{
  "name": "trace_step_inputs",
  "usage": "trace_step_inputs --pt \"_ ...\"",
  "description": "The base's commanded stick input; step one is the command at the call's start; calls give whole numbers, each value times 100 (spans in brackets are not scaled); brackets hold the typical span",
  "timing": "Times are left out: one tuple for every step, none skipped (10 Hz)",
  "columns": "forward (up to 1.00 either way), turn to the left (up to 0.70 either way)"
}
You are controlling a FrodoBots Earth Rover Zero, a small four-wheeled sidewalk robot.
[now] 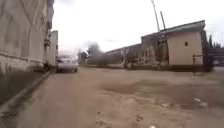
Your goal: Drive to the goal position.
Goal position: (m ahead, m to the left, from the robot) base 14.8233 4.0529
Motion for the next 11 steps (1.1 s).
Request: trace_step_inputs --pt "50 0" --pt "50 0" --pt "50 0" --pt "50 0" --pt "50 0" --pt "50 0" --pt "50 0" --pt "50 0" --pt "50 0" --pt "50 0" --pt "50 26"
